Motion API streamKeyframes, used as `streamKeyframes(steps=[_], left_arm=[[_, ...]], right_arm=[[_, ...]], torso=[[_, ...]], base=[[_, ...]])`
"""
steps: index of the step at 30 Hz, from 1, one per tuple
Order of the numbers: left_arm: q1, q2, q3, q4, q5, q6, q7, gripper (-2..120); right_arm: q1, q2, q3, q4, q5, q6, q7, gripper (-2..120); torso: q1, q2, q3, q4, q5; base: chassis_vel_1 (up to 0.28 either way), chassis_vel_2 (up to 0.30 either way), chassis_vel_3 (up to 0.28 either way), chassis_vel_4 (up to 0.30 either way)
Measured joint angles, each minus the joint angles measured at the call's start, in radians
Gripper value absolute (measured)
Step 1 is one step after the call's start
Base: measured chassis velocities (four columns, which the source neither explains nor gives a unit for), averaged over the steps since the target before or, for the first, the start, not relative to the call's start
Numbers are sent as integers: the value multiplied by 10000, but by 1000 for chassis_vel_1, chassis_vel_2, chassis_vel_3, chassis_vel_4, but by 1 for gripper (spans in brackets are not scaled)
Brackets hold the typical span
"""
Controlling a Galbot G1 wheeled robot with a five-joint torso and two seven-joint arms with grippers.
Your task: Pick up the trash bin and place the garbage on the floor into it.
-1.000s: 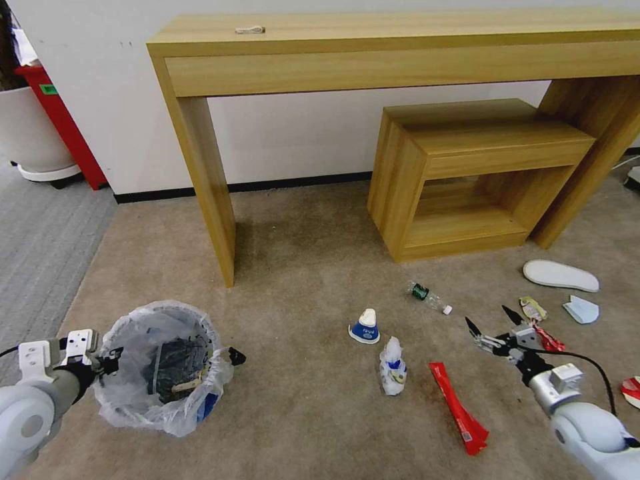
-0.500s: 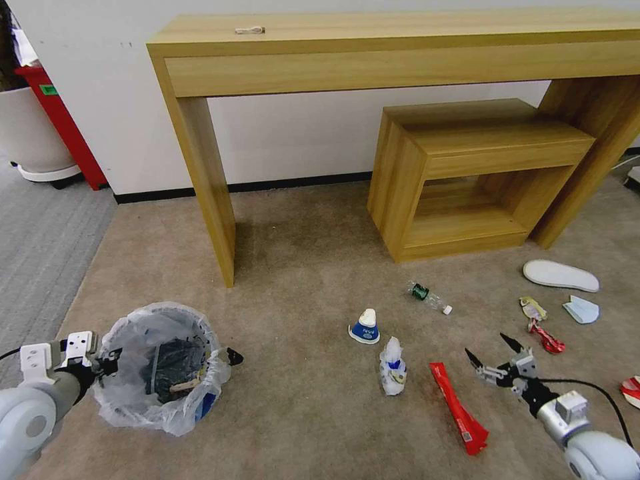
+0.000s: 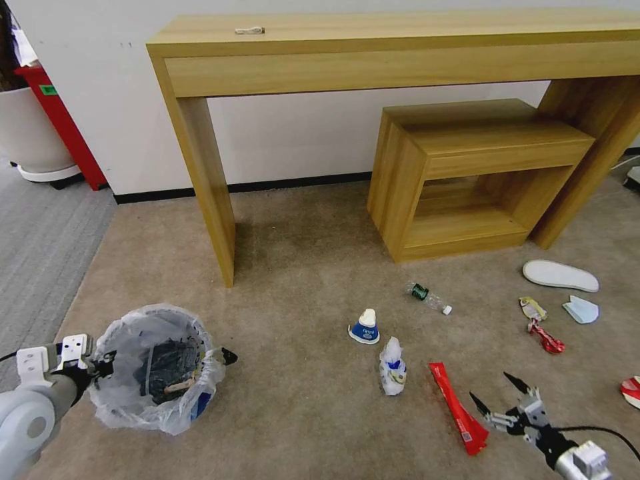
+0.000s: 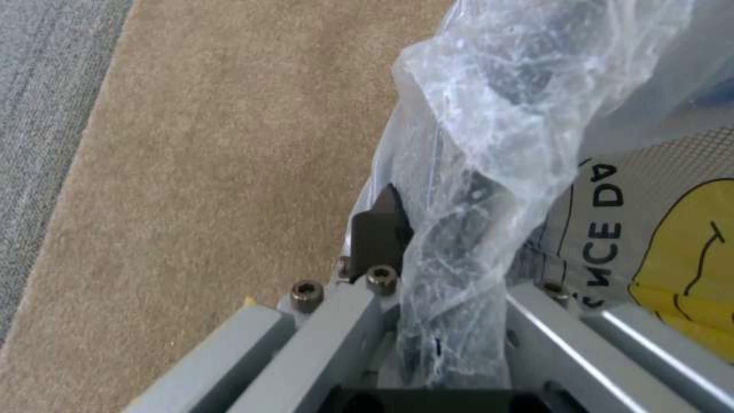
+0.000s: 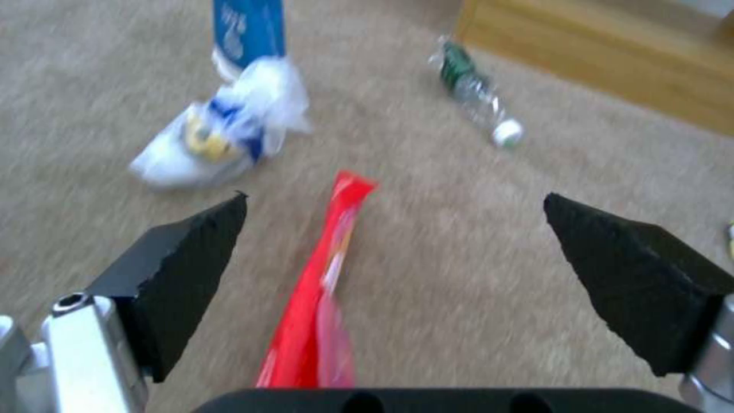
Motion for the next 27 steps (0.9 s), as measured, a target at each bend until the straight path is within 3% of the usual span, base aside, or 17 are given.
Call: streamKeyframes(steps=[13,27], left_arm=[[-221,-112,57,269,170,-87,159,0],[-179,-138,24,290,206,-174,208,0]], right_arm=[[-517,-316,-499,-204,-460,-19,19,100],[337,-568,-1628,-606,-108,-392,127,100]], torso=[[0,0,0,-1,1],[1,0,0,2,0]], base=[[0,0,0,0],[0,0,0,0]])
